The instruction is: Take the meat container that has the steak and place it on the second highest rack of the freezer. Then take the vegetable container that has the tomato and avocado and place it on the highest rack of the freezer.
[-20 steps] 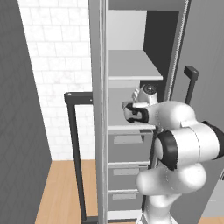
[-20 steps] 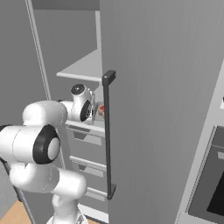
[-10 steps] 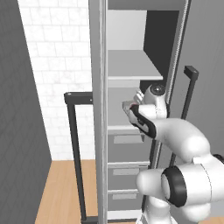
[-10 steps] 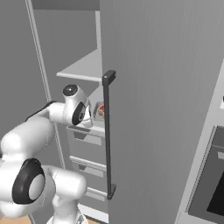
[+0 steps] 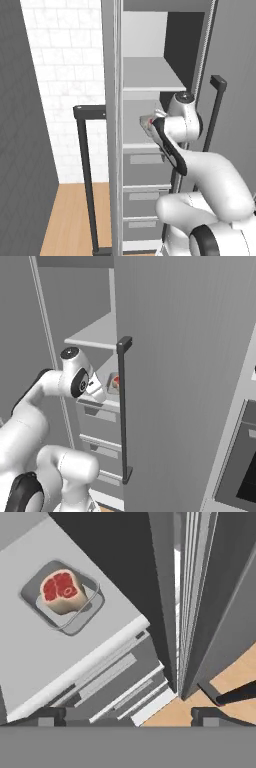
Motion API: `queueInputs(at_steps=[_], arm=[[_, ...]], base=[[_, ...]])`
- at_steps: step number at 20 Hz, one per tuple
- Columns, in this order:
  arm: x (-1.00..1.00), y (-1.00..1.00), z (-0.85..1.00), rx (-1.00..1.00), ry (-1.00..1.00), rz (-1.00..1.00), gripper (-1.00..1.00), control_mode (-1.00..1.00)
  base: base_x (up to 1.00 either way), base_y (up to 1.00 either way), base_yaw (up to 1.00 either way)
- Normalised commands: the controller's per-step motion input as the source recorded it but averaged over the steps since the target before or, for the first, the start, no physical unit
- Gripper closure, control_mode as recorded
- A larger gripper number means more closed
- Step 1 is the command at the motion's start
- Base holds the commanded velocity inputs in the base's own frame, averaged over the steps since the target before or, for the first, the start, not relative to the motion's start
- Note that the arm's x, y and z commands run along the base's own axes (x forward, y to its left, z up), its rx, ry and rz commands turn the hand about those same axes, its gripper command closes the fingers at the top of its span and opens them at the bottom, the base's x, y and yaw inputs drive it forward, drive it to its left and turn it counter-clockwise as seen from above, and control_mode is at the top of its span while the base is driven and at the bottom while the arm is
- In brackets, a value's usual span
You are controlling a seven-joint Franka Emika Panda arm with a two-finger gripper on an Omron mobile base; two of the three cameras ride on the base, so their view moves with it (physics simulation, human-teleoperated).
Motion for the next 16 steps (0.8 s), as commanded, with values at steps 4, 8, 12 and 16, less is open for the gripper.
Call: queueInputs(at_steps=[4, 8, 12, 16], arm=[[-0.84, 0.0, 0.04, -0.29, 0.18, 0.45, -1.0, -1.0], [-0.84, 0.0, 0.11, -0.25, 0.18, 0.44, -1.0, -1.0], [-0.77, 0.0, 0.38, -0.05, 0.15, 0.36, -1.0, -1.0], [-0.71, 0.0, 0.62, 0.0, 0.11, 0.21, -1.0, -1.0]], base=[[0.0, 0.0, 0.0], [0.0, 0.0, 0.0], [0.0, 0.0, 0.0], [0.0, 0.0, 0.0]])
